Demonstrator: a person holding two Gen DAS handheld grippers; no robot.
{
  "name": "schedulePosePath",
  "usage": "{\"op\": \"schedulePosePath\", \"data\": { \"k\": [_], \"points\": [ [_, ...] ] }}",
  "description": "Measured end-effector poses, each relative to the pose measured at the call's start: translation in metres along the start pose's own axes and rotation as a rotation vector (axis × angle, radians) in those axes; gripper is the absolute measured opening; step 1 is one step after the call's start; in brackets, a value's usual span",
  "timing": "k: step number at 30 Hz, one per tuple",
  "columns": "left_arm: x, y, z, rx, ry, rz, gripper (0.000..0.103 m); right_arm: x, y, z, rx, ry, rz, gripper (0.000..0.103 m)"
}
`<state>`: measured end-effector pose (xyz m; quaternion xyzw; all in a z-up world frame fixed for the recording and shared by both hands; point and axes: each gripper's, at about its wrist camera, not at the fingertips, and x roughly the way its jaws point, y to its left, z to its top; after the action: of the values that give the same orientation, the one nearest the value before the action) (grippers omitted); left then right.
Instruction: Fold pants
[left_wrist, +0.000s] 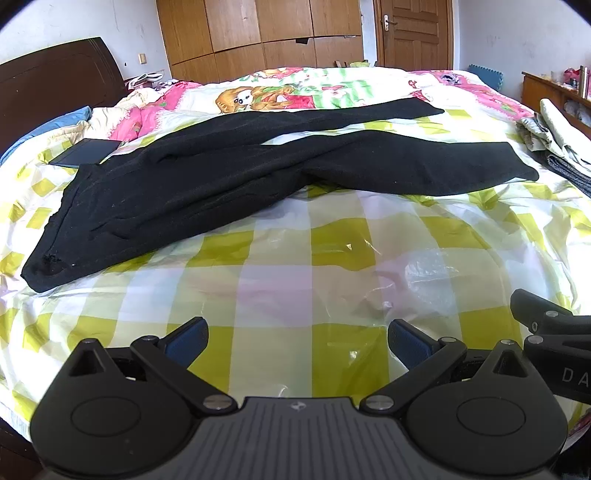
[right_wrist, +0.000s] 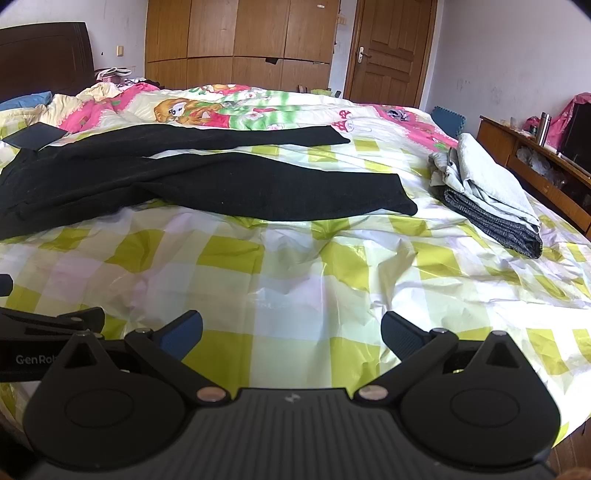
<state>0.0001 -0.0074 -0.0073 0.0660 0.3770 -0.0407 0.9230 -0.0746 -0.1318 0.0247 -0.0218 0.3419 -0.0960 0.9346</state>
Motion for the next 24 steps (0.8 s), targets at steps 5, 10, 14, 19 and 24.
{"op": "schedulePosePath", "data": {
  "k": [5, 10, 14, 19, 24],
  "points": [
    [-0.0005, 0.0002, -0.0004, 0.002, 0.001, -0.001, 0.103, 0.0003, -0.0004, 0.0, 0.0, 0.0, 0.0, 0.102],
    [0.0001, 0.0002, -0.0003, 0.002, 0.001, -0.002, 0.103, 0.0015, -0.0011, -0.0003, 0.002, 0.002, 0.001, 0.102],
    [-0.0005, 0.0016, -0.0003, -0.005, -0.003, -0.004, 0.103, 0.0036, -0.0017, -0.0014, 0.0, 0.006, -0.008, 0.102],
    [-0.0023, 0.0009, -0.0005, -0.004, -0.011, -0.007, 0.103, 0.0046, -0.002, -0.0024, -0.003, 0.007, -0.016, 0.102],
    [-0.0024, 0.0009, -0.0005, -0.004, -0.009, -0.008, 0.103, 0.0042, -0.0014, -0.0027, -0.006, 0.008, -0.017, 0.102]
  ]
}}
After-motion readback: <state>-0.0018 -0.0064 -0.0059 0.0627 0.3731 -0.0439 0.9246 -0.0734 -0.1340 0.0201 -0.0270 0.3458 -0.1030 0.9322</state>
